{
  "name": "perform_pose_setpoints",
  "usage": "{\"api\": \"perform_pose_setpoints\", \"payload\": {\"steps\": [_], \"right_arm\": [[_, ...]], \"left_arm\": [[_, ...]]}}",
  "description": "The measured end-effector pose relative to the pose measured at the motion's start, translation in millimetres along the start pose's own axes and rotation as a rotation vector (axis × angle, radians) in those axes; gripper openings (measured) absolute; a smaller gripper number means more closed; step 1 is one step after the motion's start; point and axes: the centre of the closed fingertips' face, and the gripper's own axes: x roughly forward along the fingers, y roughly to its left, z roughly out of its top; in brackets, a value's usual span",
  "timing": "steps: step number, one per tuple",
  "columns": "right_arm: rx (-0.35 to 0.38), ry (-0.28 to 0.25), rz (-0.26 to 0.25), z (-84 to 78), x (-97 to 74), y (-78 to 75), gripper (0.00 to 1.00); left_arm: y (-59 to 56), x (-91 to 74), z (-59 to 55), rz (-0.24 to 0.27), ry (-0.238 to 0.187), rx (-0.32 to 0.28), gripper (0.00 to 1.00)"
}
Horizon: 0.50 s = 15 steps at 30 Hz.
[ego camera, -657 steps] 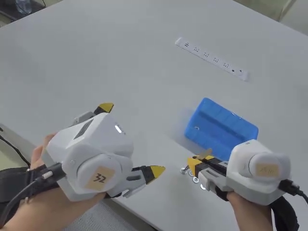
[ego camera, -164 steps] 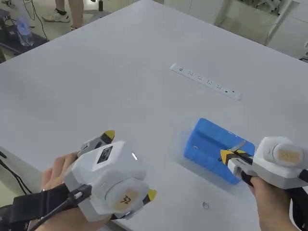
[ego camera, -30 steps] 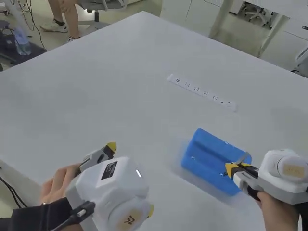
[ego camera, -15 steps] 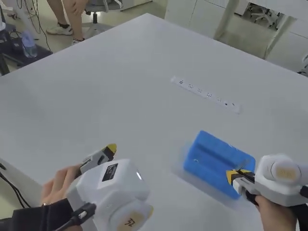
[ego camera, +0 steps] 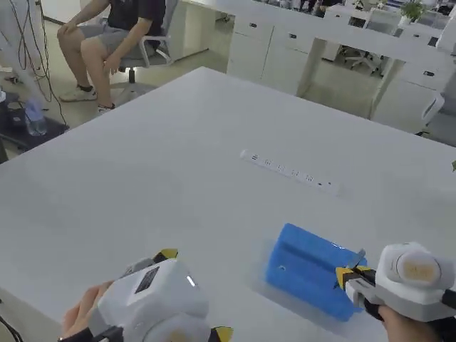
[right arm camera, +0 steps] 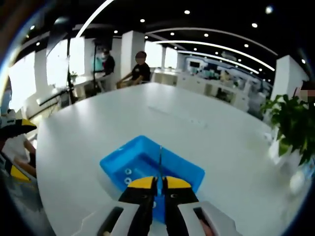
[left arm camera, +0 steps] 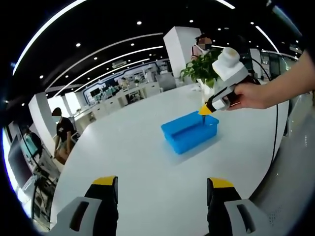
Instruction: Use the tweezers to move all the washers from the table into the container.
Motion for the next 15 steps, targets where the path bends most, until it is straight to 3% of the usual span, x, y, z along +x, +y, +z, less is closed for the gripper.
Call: {"api": "perform_pose_setpoints", "payload": {"steps": [3,5,7,10,12,13,15], "right_arm": [[-0.008,-0.040,-0.005,12.4,-19.2,8.6,0.04],[-0.051,-0.092,-0.005,23.7,-33.3,20.8,0.04],[-0.054,-0.124,0.047,29.9,-46.1,41.5,0.04],[-0.102,-0.145,0.084,34.4,-59.3,60.5,0.04],[-0.067,-0.160,0.138,34.9,-69.2,76.7,0.03],[-0.046,-0.169,0.193,34.7,-76.4,89.3,0.03],[-0.038,-0.175,0.222,33.0,-84.5,98.8,0.03]], "left_arm": [[-6.4,-1.2,17.0,-0.068,-0.035,-0.038,0.65],[-7.0,-2.4,29.9,-0.096,-0.061,-0.044,0.64],[-5.8,-2.5,38.8,-0.104,-0.062,-0.031,0.64],[-4.0,-3.4,57.7,-0.103,-0.095,-0.004,0.68],[-8.4,-5.2,75.1,-0.137,-0.140,-0.017,0.68],[-12.6,-6.6,82.3,-0.166,-0.151,-0.029,0.68],[-20.8,-8.1,89.6,-0.221,-0.163,-0.044,0.67]]}}
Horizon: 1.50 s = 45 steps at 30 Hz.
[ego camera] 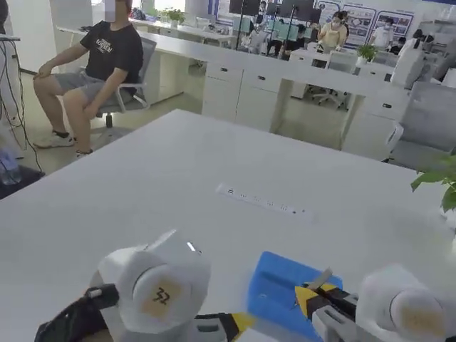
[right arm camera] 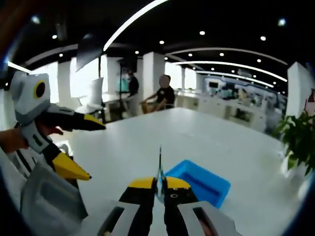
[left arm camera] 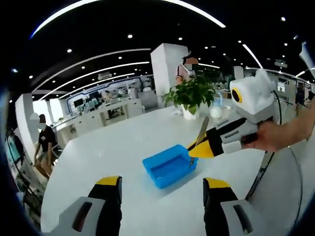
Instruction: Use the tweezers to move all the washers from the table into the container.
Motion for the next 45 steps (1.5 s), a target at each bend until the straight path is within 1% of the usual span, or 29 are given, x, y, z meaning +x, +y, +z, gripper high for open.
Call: {"api": "perform_pose_setpoints", "payload": {"steps": [1,2,3,4,5,6,7,8,9,10,11,12,14,15,16,17,18,20,21,23,25,28,31,32,35,38,40,42,45], "right_arm": [[0.007,-0.001,0.038,-0.7,-3.6,10.4,0.03],[0.006,-0.002,0.057,-0.9,-6.4,15.9,0.03],[-0.004,-0.006,0.068,-0.4,-10.9,20.3,0.03],[-0.012,-0.007,0.091,-0.1,-13.3,25.2,0.03],[-0.019,0.010,0.130,-2.3,-17.0,32.5,0.03],[-0.015,0.020,0.140,-4.1,-19.6,35.0,0.03],[-0.008,0.012,0.140,-4.1,-22.4,35.9,0.03],[0.000,0.001,0.161,-4.3,-25.6,40.1,0.03],[0.027,0.008,0.198,-7.9,-29.9,46.4,0.03],[0.042,0.014,0.217,-10.5,-32.0,49.6,0.03],[0.042,0.018,0.243,-12.9,-34.6,53.7,0.03],[0.024,0.020,0.251,-14.2,-35.9,55.5,0.03],[-0.038,0.054,0.277,-20.5,-39.0,60.4,0.03],[-0.060,0.061,0.283,-21.2,-40.1,61.8,0.03],[-0.074,0.057,0.288,-19.5,-41.4,64.0,0.03],[-0.083,0.057,0.298,-18.2,-42.6,65.8,0.03],[-0.102,0.058,0.318,-16.0,-44.2,68.8,0.03],[-0.127,0.059,0.319,-13.2,-45.7,69.1,0.03],[-0.144,0.058,0.325,-11.5,-46.8,70.6,0.03],[-0.153,0.064,0.330,-10.3,-47.8,72.5,0.03],[-0.180,0.081,0.330,-12.9,-47.6,71.6,0.03],[-0.191,0.099,0.338,-16.7,-47.7,72.2,0.03],[-0.265,0.151,0.337,-28.1,-46.1,71.5,0.03],[-0.271,0.159,0.342,-30.5,-45.4,72.7,0.03],[-0.277,0.169,0.361,-34.4,-43.7,77.9,0.03],[-0.291,0.184,0.373,-38.0,-43.1,79.6,0.03],[-0.300,0.195,0.382,-40.8,-43.3,79.9,0.03],[-0.307,0.211,0.394,-44.1,-44.5,80.8,0.03],[-0.316,0.230,0.408,-48.5,-45.3,81.3,0.03]], "left_arm": [[-8.3,0.8,1.2,-0.056,0.011,-0.025,0.68],[-15.6,1.1,2.9,-0.105,0.012,-0.047,0.69],[-26.7,0.4,7.7,-0.178,-0.007,-0.073,0.69],[-29.4,0.3,9.5,-0.202,-0.017,-0.072,0.69],[-33.6,-0.3,7.4,-0.244,-0.005,-0.052,0.68],[-37.0,-0.9,5.5,-0.268,0.010,-0.044,0.67],[-39.8,-1.4,3.9,-0.286,0.023,-0.035,0.67],[-42.5,-1.2,6.1,-0.298,0.012,-0.039,0.66],[-49.1,-2.7,6.8,-0.339,0.013,-0.049,0.66],[-56.5,-4.4,8.1,-0.386,0.010,-0.077,0.64],[-61.7,-5.7,8.5,-0.423,0.006,-0.084,0.62],[-65.8,-7.4,8.2,-0.453,0.007,-0.073,0.57],[-64.8,-7.8,11.9,-0.444,-0.024,-0.049,0.46],[-65.6,-7.7,13.8,-0.452,-0.034,-0.058,0.45],[-71.4,-8.9,15.1,-0.498,-0.033,-0.104,0.45],[-74.4,-9.8,14.7,-0.523,-0.024,-0.123,0.46],[-75.1,-9.7,14.6,-0.536,-0.024,-0.099,0.45],[-78.7,-11.2,14.0,-0.563,-0.026,-0.040,0.40],[-83.7,-12.9,13.0,-0.591,-0.019,-0.009,0.36],[-88.8,-12.1,13.4,-0.612,-0.018,0.007,0.33],[-92.0,-12.3,13.5,-0.637,-0.012,0.004,0.29],[-94.0,-11.4,12.6,-0.654,-0.010,0.006,0.28],[-95.4,-13.1,19.0,-0.686,-0.035,-0.019,0.28],[-95.7,-13.3,21.1,-0.697,-0.043,-0.026,0.28],[-100.4,-14.2,22.2,-0.735,-0.046,-0.006,0.25],[-109.1,-17.6,22.1,-0.811,-0.058,0.027,0.20],[-114.6,-20.0,20.5,-0.860,-0.063,0.061,0.13],[-116.8,-19.1,19.1,-0.877,-0.052,0.063,0.10],[-120.1,-16.2,16.1,-0.903,-0.032,0.075,0.11]]}}
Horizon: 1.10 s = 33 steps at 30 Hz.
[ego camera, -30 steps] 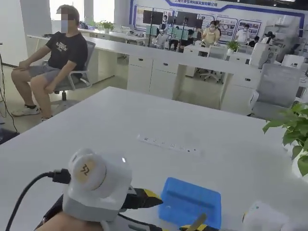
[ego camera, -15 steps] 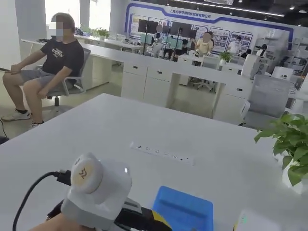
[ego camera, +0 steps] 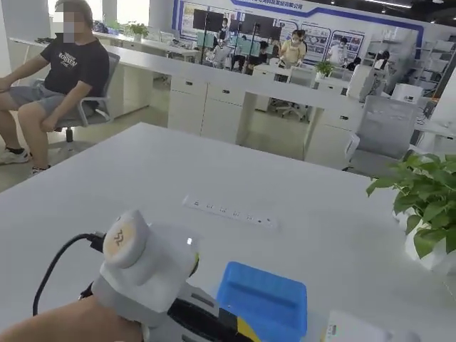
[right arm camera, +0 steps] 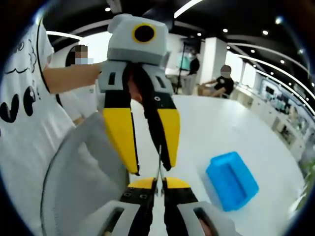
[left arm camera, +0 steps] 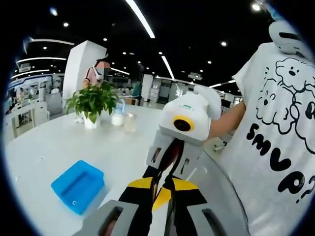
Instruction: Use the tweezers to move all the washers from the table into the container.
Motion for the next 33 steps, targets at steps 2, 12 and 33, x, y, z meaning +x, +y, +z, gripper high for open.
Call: {"api": "perform_pose_setpoints", "payload": {"steps": [2,12,33], "right_arm": [[-0.009,0.018,0.013,-4.2,1.7,1.8,0.03],[0.010,0.076,0.054,-28.0,9.4,1.6,0.03],[0.004,0.252,-0.122,-95.8,35.3,-35.8,0.08]], "left_arm": [[-0.4,2.1,-0.8,-0.015,0.008,0.002,0.10],[5.5,10.3,-14.7,-0.035,0.071,0.054,0.00],[53.6,30.4,-91.0,0.128,0.325,0.199,0.00]]}}
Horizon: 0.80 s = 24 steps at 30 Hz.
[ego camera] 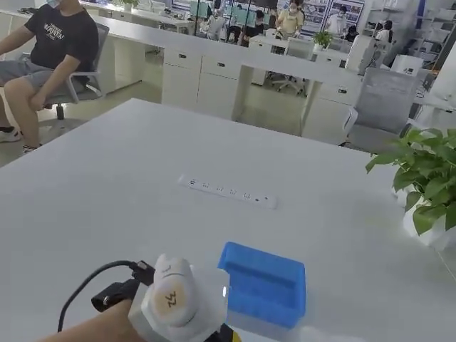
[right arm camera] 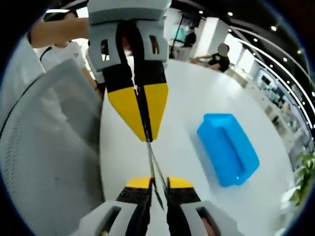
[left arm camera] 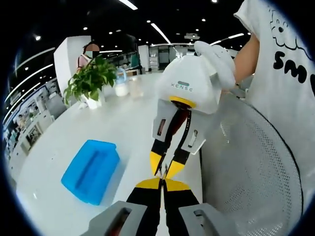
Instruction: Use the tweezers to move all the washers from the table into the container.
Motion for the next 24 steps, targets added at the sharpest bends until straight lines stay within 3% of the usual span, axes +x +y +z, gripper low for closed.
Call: {"api": "perform_pose_setpoints", "payload": {"steps": [2,3,5,7,10,15,16,20,24], "right_arm": [[0.079,-0.001,0.014,-2.4,-1.4,2.4,0.09],[0.069,-0.009,0.026,-1.9,-4.0,2.6,0.09],[0.119,-0.032,0.017,-0.7,-9.1,3.3,0.09],[0.234,-0.066,0.018,1.3,-18.2,3.4,0.12],[0.320,-0.119,-0.015,5.0,-33.4,-2.4,0.17],[0.452,-0.194,-0.083,9.8,-57.5,-16.1,0.23],[0.478,-0.228,-0.111,12.4,-64.8,-21.3,0.23],[0.567,-0.279,-0.169,11.4,-82.2,-31.5,0.27],[0.610,-0.302,-0.197,6.4,-92.2,-30.4,0.26]], "left_arm": [[-0.1,1.8,-8.1,-0.001,0.018,-0.006,0.00],[1.1,2.1,-17.7,0.005,0.062,0.004,0.00],[2.2,3.7,-20.1,-0.002,0.055,0.007,0.00],[4.3,6.0,-26.9,-0.008,0.069,-0.008,0.00],[6.8,7.1,-46.0,0.004,0.154,0.032,0.00],[7.5,17.9,-70.0,0.021,0.229,0.011,0.00],[6.9,21.7,-74.3,0.019,0.236,0.004,0.00],[8.4,26.8,-83.2,0.038,0.265,0.002,0.00],[9.5,29.4,-86.2,0.034,0.286,0.015,0.00]]}}
